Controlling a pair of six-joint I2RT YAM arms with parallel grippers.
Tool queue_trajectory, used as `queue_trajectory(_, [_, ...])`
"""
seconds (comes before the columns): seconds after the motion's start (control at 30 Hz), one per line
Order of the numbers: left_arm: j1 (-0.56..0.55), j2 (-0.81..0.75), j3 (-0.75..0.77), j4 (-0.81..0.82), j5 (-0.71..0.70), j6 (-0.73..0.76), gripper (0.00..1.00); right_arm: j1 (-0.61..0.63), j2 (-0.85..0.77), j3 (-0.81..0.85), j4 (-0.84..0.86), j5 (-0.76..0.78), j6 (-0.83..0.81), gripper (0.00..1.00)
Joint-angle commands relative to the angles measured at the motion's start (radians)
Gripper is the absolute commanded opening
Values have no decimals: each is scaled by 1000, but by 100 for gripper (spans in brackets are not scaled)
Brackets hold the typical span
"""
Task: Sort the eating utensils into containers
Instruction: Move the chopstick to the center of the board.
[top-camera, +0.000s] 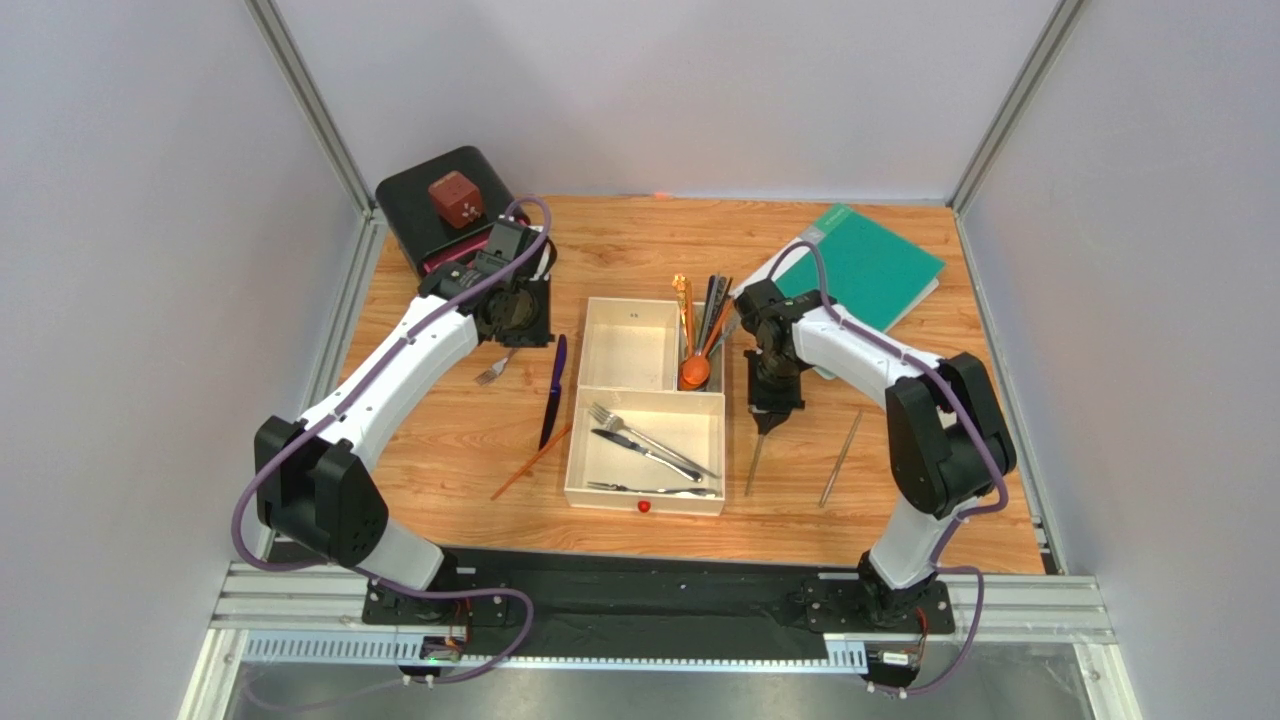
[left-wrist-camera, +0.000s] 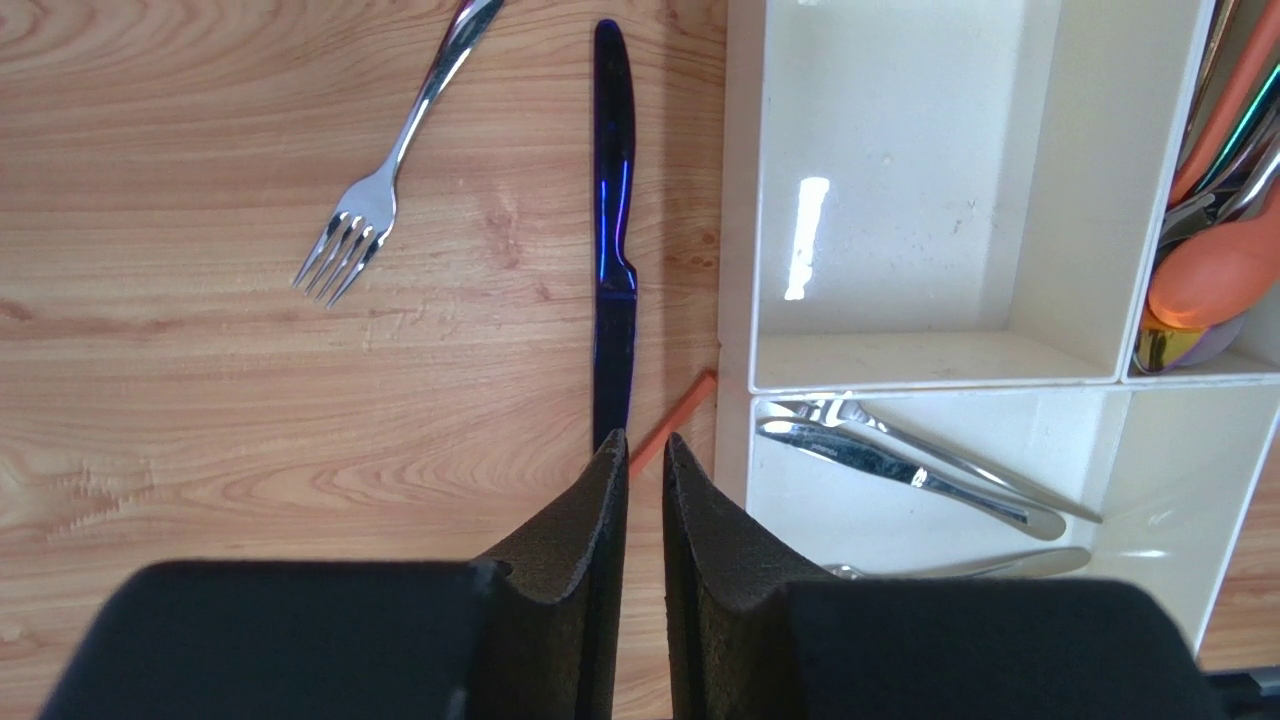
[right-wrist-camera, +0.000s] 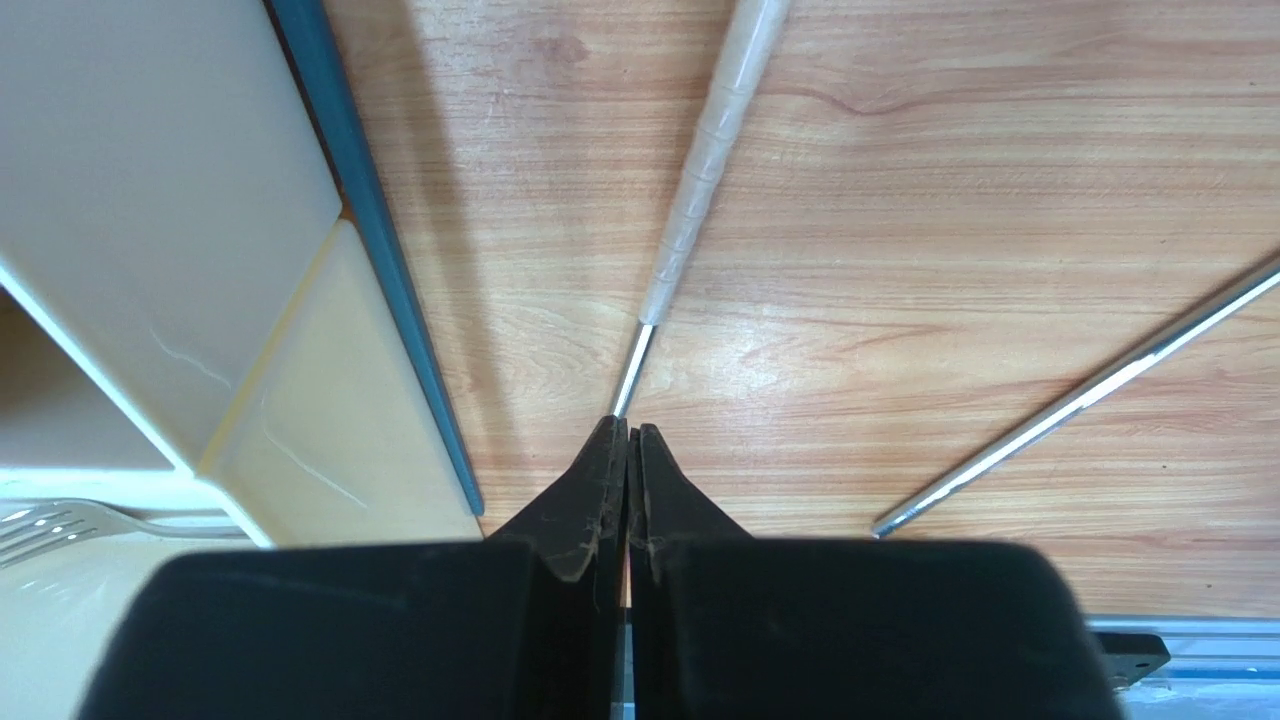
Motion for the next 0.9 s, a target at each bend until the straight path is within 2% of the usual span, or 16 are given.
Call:
queue_trajectory(0.0, [3,-33,-8,35,9,5,19,6,-8,3,-12,14,-20,0])
queue_trajectory(0.07, [5,-33,-13,32,10,8,19,6,9,-3,-7,-20,-17,13])
queue_trajectory(0.17, [5,-37,-16,29,9,10,19,6,17,-9,-1,-5,-8,20])
queue_trajectory(0.37, [6,-48,-42,30,6,-2,19,-17,-46,-49,4,93,67,24])
queue_trajectory(0.63, [6,-68,-76,55,7,-6,19,-140,-228,-204,97,-18,81,31])
queue_trajectory(0.67, [6,-69,-77,58,9,-5,19,-152,-239,-216,93,-16,70,40])
queue_trajectory(0.87, [6,-77,-109,110,26,-24,19,-173,-285,-250,50,-8,49,42])
